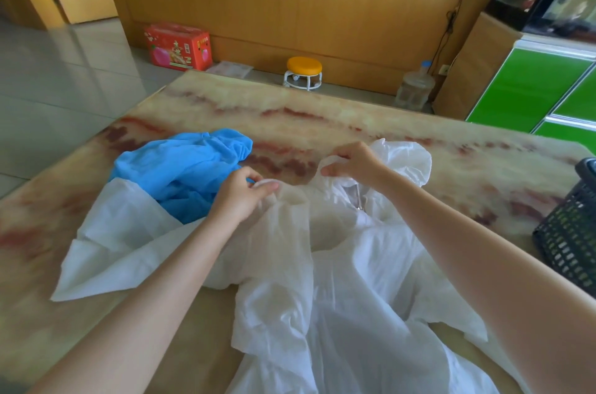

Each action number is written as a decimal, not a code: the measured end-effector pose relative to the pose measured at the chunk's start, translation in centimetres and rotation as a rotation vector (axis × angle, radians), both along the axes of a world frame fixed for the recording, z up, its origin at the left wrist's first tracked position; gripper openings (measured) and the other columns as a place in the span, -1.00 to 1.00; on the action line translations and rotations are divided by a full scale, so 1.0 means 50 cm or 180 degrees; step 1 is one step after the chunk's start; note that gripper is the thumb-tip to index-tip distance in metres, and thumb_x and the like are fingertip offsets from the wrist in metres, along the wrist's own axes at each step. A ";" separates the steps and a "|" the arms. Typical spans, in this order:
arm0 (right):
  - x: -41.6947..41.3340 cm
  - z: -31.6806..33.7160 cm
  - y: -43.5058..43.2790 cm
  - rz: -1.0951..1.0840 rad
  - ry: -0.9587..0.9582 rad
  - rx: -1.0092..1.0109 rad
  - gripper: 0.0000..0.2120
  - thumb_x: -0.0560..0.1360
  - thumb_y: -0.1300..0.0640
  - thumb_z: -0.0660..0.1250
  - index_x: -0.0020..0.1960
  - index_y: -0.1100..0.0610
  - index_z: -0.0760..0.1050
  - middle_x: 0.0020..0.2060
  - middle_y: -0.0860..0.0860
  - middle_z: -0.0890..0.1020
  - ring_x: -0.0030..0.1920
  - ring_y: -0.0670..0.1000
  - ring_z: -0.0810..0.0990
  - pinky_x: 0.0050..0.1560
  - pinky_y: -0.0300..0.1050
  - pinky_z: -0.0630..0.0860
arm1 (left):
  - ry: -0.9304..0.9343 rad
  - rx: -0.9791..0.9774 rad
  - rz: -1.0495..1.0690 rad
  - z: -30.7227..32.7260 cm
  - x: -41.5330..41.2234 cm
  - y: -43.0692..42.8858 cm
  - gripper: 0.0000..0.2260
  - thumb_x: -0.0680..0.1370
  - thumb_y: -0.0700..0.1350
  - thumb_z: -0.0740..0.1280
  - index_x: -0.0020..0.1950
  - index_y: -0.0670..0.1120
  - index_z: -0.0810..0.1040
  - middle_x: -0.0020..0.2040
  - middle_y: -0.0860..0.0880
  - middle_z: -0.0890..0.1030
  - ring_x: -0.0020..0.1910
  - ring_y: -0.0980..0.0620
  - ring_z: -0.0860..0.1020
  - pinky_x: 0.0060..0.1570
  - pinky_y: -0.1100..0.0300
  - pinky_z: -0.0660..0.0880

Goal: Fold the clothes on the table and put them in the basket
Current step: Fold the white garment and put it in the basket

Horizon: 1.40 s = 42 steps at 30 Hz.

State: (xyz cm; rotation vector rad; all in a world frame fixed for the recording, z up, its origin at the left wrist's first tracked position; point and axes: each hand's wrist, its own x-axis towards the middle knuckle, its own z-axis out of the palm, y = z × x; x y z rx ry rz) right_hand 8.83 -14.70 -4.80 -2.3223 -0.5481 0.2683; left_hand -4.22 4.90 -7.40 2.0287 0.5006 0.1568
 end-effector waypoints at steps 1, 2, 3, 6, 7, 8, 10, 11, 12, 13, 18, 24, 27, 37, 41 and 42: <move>0.012 0.007 0.012 -0.0136 -0.0096 0.0104 -0.59 0.34 0.14 0.54 -0.06 0.46 0.53 -0.35 0.18 0.46 -0.34 0.12 0.40 -0.33 -0.11 0.31 | -0.0165 0.0031 0.0166 0.003 0.015 0.004 -0.76 0.46 0.05 0.43 -0.11 -0.05 0.44 -0.26 -0.02 0.52 -0.26 0.01 0.48 -0.29 0.16 0.30; 0.027 0.015 0.025 -0.0265 -0.0210 0.0227 -0.65 0.35 0.14 0.53 -0.08 0.41 0.55 -0.36 0.17 0.50 -0.34 0.14 0.44 -0.34 -0.10 0.36 | -0.0358 0.0117 0.0347 0.009 0.033 0.010 -0.77 0.46 0.02 0.43 -0.12 -0.07 0.44 -0.24 -0.01 0.51 -0.24 0.00 0.47 -0.27 0.16 0.29; 0.043 0.028 0.039 -0.0417 -0.0287 0.0337 -0.75 0.36 0.14 0.52 -0.16 0.32 0.57 -0.41 0.09 0.50 -0.35 0.10 0.44 -0.37 -0.13 0.35 | -0.0572 0.0227 0.0534 0.020 0.052 0.015 -0.78 0.46 0.00 0.43 -0.11 -0.07 0.44 -0.21 -0.01 0.51 -0.20 -0.01 0.46 -0.24 0.17 0.28; 0.106 0.071 0.086 -0.0959 -0.0748 0.0777 -0.76 0.37 0.13 0.46 -0.38 0.06 0.43 -0.47 -0.06 0.43 -0.28 0.06 0.40 -0.30 -0.15 0.24 | -0.1228 0.0342 0.1067 0.065 0.113 0.042 -0.82 0.49 -0.02 0.39 -0.07 -0.08 0.46 -0.14 -0.01 0.55 -0.14 0.00 0.48 -0.20 0.17 0.31; 0.121 0.084 0.101 -0.1098 -0.0958 0.0842 -0.82 0.38 0.13 0.43 -0.34 0.04 0.46 -0.41 -0.05 0.49 -0.20 0.09 0.45 -0.21 -0.13 0.28 | -0.1326 0.0360 0.1170 0.077 0.131 0.052 -0.84 0.50 -0.03 0.38 -0.05 -0.07 0.47 -0.12 0.00 0.56 -0.12 0.00 0.49 -0.16 0.14 0.36; 0.137 0.088 0.112 -0.1155 -0.1176 0.0789 -0.94 0.40 0.13 0.40 -0.23 0.03 0.53 -0.30 -0.02 0.58 -0.08 0.12 0.50 -0.07 -0.11 0.32 | -0.1324 0.0475 0.1197 0.081 0.145 0.061 -0.88 0.50 -0.07 0.38 -0.04 -0.06 0.49 -0.08 0.00 0.57 -0.07 0.00 0.51 -0.09 0.11 0.40; 0.150 0.076 0.128 -0.1029 -0.1347 0.0233 -0.72 0.44 0.17 0.37 0.15 0.02 0.56 0.08 0.02 0.62 0.21 0.11 0.45 0.22 -0.12 0.24 | -0.1083 0.1071 0.1095 0.066 0.155 0.071 -0.82 0.46 -0.23 0.35 0.02 -0.03 0.53 0.05 -0.01 0.57 0.09 -0.05 0.49 0.09 0.07 0.39; 0.148 0.057 0.132 -0.0873 -0.1221 -0.0136 -0.57 0.46 0.17 0.37 0.32 0.01 0.47 0.27 0.02 0.51 0.34 0.09 0.35 0.32 -0.13 0.16 | -0.0965 0.1399 0.1017 0.050 0.149 0.071 -0.72 0.43 -0.31 0.31 0.04 0.00 0.55 0.12 -0.02 0.54 0.17 -0.08 0.45 0.15 0.08 0.33; 0.143 0.035 0.134 -0.0737 -0.1025 -0.0437 -0.47 0.47 0.15 0.37 0.42 -0.02 0.36 0.42 0.01 0.36 0.42 0.09 0.24 0.38 -0.11 0.11 | -0.0928 0.1642 0.0933 0.034 0.139 0.068 -0.65 0.40 -0.36 0.27 0.05 0.02 0.56 0.16 -0.02 0.52 0.21 -0.10 0.41 0.17 0.09 0.28; 0.129 0.015 0.134 -0.0624 -0.0852 -0.0607 -0.40 0.48 0.13 0.37 0.47 -0.05 0.27 0.50 -0.01 0.22 0.47 0.10 0.14 0.42 -0.06 0.07 | -0.0943 0.1801 0.0819 0.020 0.125 0.061 -0.63 0.41 -0.37 0.25 0.05 0.02 0.59 0.19 -0.03 0.51 0.24 -0.13 0.39 0.19 0.07 0.25; 0.030 -0.046 0.085 -0.0004 -0.0630 -0.0692 -0.46 0.50 -0.05 0.36 0.44 -0.08 0.31 0.54 -0.05 0.09 0.50 0.08 0.05 0.41 -0.04 -0.01 | -0.0040 0.1894 -0.0417 -0.012 0.043 -0.015 -0.69 0.55 0.12 0.27 0.28 0.15 0.50 0.47 -0.01 0.28 0.52 -0.06 0.01 0.44 -0.14 -0.13; -0.056 -0.064 -0.079 -0.0048 -0.1048 -0.1119 -0.51 0.50 -0.09 0.34 0.41 -0.08 0.37 0.50 -0.08 0.19 0.51 0.04 0.06 0.42 -0.07 -0.09 | 0.1203 0.3118 -0.1116 -0.047 -0.014 -0.031 -0.50 0.55 -0.16 0.23 0.43 0.24 0.27 0.55 -0.14 -0.24 0.47 -0.19 -0.37 0.37 -0.24 -0.34; -0.049 -0.042 -0.195 -0.1010 -0.0379 -0.0610 -0.65 0.51 -0.04 0.35 0.28 0.00 0.51 0.27 -0.03 0.53 0.29 0.10 0.42 0.25 -0.03 0.32 | 0.1380 0.3252 -0.0902 -0.024 -0.016 -0.027 -0.49 0.56 -0.25 0.13 0.42 0.20 0.31 0.53 -0.24 -0.26 0.47 -0.23 -0.38 0.38 -0.27 -0.30; -0.077 -0.014 -0.275 -0.0615 0.1367 -0.1145 -0.60 0.54 0.16 0.27 0.36 0.14 0.43 0.24 0.02 0.50 0.22 0.07 0.49 0.11 -0.10 0.49 | 0.0791 0.1653 -0.2243 0.014 0.045 -0.281 -0.48 0.63 0.16 0.06 0.55 0.15 -0.05 0.56 -0.06 -0.20 0.52 -0.01 -0.28 0.44 -0.16 -0.21; -0.077 -0.045 -0.287 -0.0331 0.1406 -0.1108 -0.83 0.39 0.10 0.33 -0.05 -0.03 0.63 -0.09 -0.07 0.64 -0.05 -0.02 0.60 -0.02 -0.06 0.58 | 0.1015 0.1550 -0.2286 -0.042 0.049 -0.286 -0.45 0.61 0.22 0.04 0.52 0.24 -0.14 0.57 0.02 -0.15 0.54 0.01 -0.17 0.43 -0.23 -0.04; -0.086 -0.038 -0.285 -0.0404 0.1491 -0.0937 -0.90 0.47 0.10 0.32 -0.11 -0.04 0.60 -0.16 -0.11 0.61 -0.14 -0.07 0.57 -0.15 -0.17 0.55 | 0.1126 0.1819 -0.2399 -0.048 0.048 -0.275 -0.46 0.61 0.21 0.06 0.53 0.23 -0.10 0.57 0.04 -0.13 0.54 0.03 -0.15 0.41 -0.26 0.00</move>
